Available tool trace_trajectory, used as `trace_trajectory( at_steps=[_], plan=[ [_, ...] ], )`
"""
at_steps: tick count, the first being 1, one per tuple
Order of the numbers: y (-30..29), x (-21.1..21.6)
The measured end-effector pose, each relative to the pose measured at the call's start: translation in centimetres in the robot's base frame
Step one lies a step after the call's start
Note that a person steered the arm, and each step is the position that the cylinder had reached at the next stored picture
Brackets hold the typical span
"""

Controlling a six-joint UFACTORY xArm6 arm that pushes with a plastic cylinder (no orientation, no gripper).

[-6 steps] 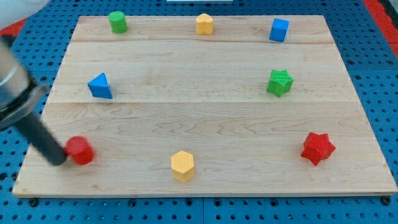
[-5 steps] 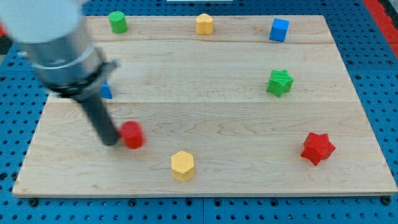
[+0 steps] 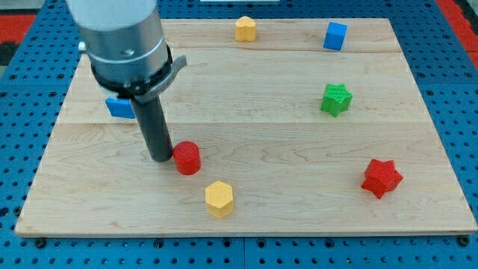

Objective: Place the red circle to the top of the hexagon

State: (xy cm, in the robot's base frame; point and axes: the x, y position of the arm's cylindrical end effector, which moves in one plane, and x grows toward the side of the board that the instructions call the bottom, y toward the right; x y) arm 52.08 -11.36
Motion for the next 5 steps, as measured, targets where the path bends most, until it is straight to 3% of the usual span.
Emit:
trace_trajectory(
  at_steps=[1,4,5],
  plan=[
    [-0.6,4.6],
    [5.0,5.3],
    [-0.1,4.1]
  ],
)
